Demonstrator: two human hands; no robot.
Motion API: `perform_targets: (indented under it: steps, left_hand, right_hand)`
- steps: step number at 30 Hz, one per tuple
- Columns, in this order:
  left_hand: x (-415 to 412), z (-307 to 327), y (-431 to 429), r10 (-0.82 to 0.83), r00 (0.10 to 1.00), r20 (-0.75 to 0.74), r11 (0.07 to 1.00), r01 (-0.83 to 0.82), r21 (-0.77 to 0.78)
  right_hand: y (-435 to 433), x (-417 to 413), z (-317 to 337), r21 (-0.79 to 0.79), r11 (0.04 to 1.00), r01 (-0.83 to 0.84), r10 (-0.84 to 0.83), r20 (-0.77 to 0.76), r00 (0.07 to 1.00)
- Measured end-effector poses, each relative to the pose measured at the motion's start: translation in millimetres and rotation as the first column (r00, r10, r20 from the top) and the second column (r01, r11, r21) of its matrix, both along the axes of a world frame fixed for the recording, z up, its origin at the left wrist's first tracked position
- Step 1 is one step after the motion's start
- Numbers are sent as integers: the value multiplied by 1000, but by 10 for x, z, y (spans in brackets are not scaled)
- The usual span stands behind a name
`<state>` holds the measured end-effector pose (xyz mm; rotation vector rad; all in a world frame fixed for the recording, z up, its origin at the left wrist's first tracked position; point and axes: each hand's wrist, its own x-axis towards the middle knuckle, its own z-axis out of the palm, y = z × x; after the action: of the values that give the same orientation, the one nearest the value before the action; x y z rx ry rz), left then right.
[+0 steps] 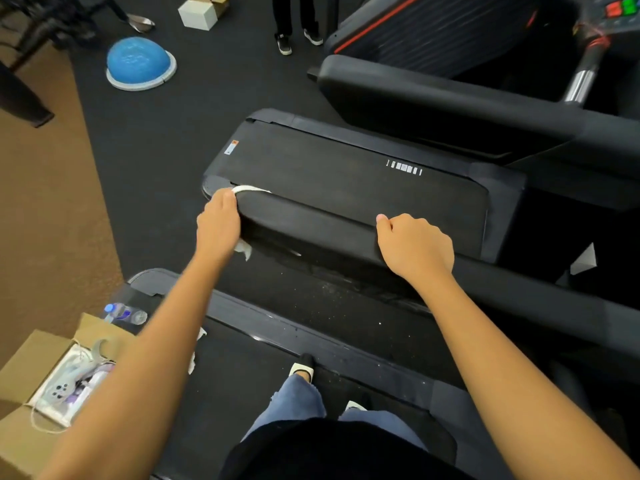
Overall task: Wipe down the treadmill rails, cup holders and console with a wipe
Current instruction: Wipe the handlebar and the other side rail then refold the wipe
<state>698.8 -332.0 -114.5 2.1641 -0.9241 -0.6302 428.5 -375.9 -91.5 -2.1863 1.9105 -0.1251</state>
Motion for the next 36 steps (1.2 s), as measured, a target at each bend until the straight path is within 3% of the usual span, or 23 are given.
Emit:
perform_targets:
  steps: [2, 4, 8, 10, 13, 15, 17, 20, 23, 30, 33, 36]
  left_hand:
    - [-318, -16, 176, 163, 984, -78, 965, -175, -193]
    - [-528, -109, 339, 144, 987, -66, 943, -157, -294]
    - [-361, -180, 328, 9, 990, 140, 959, 31, -280]
    - [-130, -86, 108, -58, 984, 166, 983, 86, -162]
    - [74, 113, -198, -91, 996, 19, 992, 89, 86]
    - [4, 141, -216, 7, 1000, -24, 997, -5, 80]
    - [-194, 86, -106, 216, 976, -22, 976, -216, -25]
    - [-425, -80, -86, 499, 788, -361, 792, -584, -179]
    - [-506, -139, -252, 541, 541, -644, 633, -766, -112]
    - [-1125, -99, -228, 607, 468, -642, 561, -825, -71]
    - [-1946, 61, -23, 483, 533, -695, 668, -738, -101]
    - [-2035, 63, 4, 421, 544, -726, 721, -686, -95]
  right_hand:
    - [3, 10, -6, -14, 1000, 4, -4, -1, 1000]
    - [9, 13, -2, -24, 1000, 11, -11, 3, 1000]
    - [7, 15, 14, -18, 1000, 13, -13, 0, 1000]
    - [5, 15, 21, -11, 1000, 12, -12, 4, 1000]
    - [0, 15, 25, -7, 1000, 11, -11, 19, 1000]
    - [1, 11, 21, -11, 1000, 8, -8, 35, 999]
    - [6, 7, 14, -20, 1000, 9, -8, 45, 999]
    - [-1, 11, 3, -31, 1000, -1, 3, 48, 999]
    - [-7, 20, 7, -25, 1000, -8, 9, 53, 999]
    - [8, 23, -1, -30, 999, -14, 15, 48, 999]
    - [3, 8, -10, -24, 999, -21, 22, 56, 998]
    - [8, -24, -9, -25, 999, -41, 43, 66, 997]
